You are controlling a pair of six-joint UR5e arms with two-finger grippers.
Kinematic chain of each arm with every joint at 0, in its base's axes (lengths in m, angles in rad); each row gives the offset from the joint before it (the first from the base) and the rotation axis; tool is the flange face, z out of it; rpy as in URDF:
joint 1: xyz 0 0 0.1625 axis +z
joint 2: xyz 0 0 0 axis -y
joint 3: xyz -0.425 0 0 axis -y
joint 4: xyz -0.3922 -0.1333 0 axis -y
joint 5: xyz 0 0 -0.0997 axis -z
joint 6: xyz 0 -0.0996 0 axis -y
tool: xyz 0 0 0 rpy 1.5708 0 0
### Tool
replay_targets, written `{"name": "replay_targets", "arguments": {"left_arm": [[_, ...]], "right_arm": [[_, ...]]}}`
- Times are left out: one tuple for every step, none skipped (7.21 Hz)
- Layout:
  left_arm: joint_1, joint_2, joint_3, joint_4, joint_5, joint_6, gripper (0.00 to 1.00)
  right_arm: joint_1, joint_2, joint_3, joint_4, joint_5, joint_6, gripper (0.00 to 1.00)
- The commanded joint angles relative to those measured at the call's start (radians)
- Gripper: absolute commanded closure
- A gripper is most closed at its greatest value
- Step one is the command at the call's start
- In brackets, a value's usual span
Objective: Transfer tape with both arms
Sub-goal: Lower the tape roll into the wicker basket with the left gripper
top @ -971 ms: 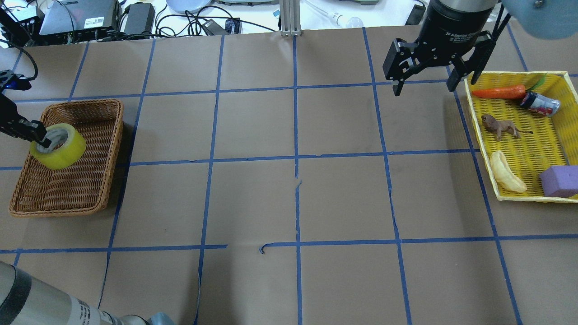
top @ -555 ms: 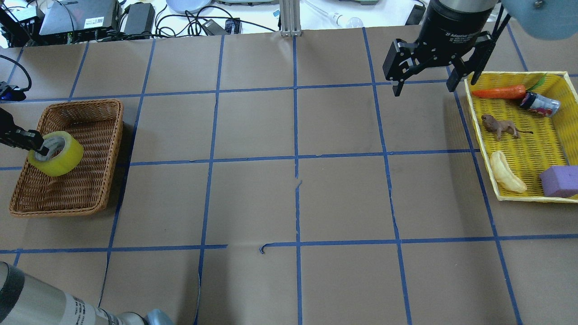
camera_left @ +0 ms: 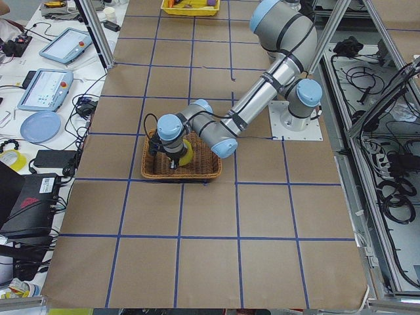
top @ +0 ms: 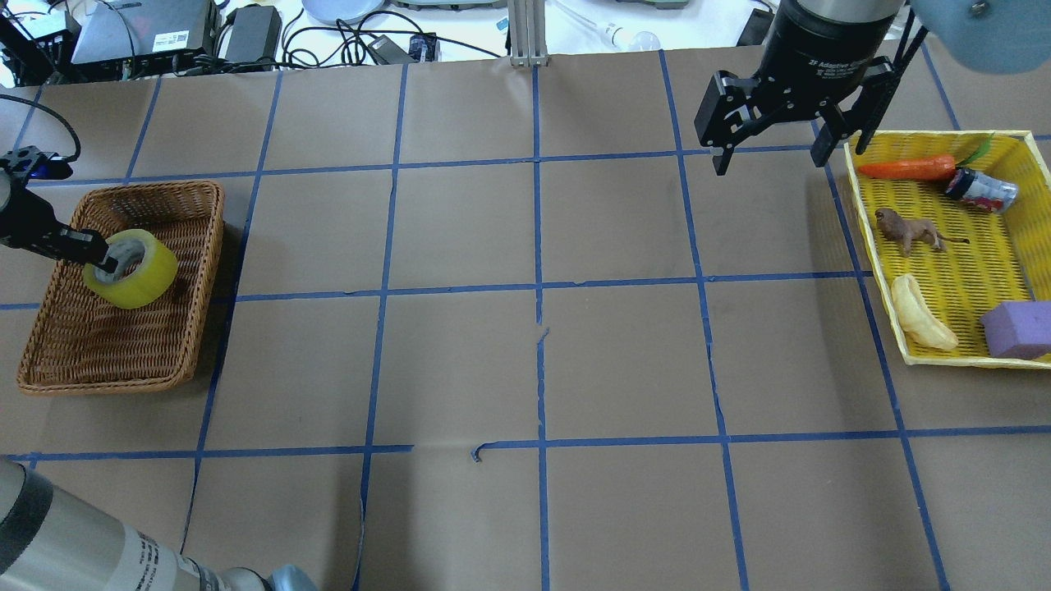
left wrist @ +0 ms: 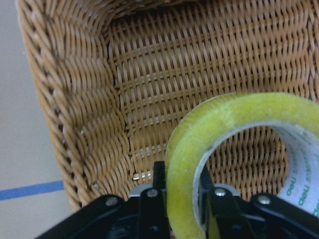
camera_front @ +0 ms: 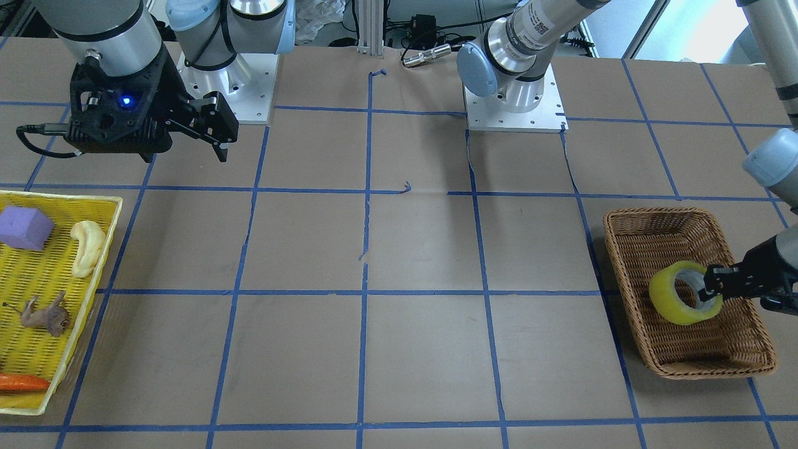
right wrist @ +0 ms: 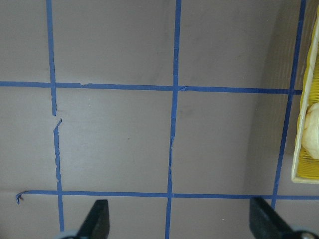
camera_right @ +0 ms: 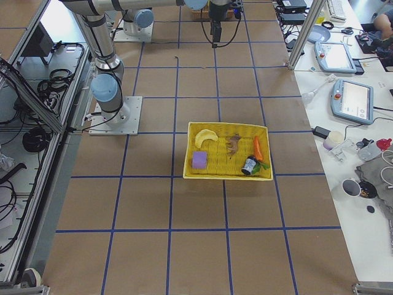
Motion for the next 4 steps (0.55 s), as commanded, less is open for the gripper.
{"name": "replay_targets", "arguments": {"left_arm": [[-0.027, 0.003, 0.0, 0.018, 0.005, -0.006, 0.12], [-0.035, 0.034, 0.011, 0.004, 0.007, -0.003, 0.0], [-0.064, 0.084, 0.023, -0.057, 0.039, -0.003, 0.0], [-0.101, 0.147, 0.065, -0.192, 0.042, -0.006, 0.0]], "right_arm": [[0.001, -0.001, 0.0, 0.0, 0.0, 0.0, 0.0], [0.003, -0.001, 0.0, 0.0, 0.0, 0.0, 0.0], [0.001, -0.001, 0.0, 0.0, -0.001, 0.0, 0.0], [0.001, -0.001, 0.0, 0.0, -0.001, 0.0, 0.0]]}}
